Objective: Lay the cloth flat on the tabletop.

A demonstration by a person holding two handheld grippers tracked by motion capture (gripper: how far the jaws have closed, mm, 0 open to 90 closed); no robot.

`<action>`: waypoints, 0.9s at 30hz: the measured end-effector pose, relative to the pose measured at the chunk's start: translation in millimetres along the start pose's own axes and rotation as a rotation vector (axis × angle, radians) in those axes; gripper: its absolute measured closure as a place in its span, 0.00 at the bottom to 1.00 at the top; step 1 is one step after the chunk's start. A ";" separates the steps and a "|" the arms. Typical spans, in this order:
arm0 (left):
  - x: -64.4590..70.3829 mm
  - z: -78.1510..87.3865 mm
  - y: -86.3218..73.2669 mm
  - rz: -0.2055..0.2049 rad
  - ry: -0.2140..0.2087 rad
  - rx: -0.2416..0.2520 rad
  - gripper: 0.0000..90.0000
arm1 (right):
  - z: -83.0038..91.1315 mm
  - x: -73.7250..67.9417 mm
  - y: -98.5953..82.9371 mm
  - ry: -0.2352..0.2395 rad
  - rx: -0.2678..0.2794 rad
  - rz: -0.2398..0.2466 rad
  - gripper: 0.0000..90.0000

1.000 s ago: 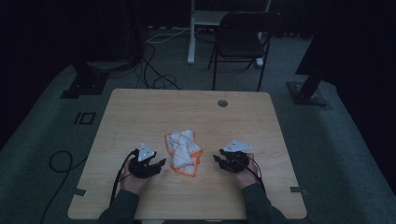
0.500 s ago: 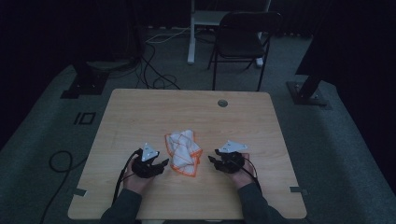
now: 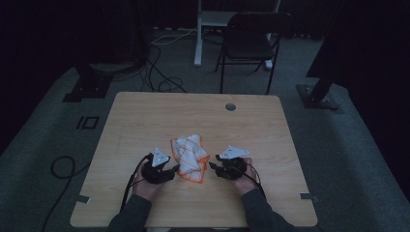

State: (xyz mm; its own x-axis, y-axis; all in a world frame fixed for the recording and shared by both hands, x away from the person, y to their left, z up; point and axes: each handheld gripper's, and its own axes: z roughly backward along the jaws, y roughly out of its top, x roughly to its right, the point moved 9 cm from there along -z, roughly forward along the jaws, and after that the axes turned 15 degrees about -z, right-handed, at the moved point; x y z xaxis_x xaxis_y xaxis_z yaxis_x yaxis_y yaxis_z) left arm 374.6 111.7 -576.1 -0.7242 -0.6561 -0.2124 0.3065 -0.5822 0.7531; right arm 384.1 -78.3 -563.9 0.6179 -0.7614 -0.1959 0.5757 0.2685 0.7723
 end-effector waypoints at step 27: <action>3.3 -4.2 10.0 -0.012 0.003 0.017 0.53 | -29.6 -37.1 -9.1 0.072 -0.073 0.093 0.73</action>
State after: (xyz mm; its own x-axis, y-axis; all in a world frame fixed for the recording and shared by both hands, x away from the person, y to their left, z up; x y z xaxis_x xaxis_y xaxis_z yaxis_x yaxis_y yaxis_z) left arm 377.9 101.7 -571.9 -0.7262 -0.6503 -0.2232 0.2871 -0.5818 0.7610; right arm 371.7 -35.0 -581.6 0.7058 -0.6876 -0.1706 0.5502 0.3803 0.7434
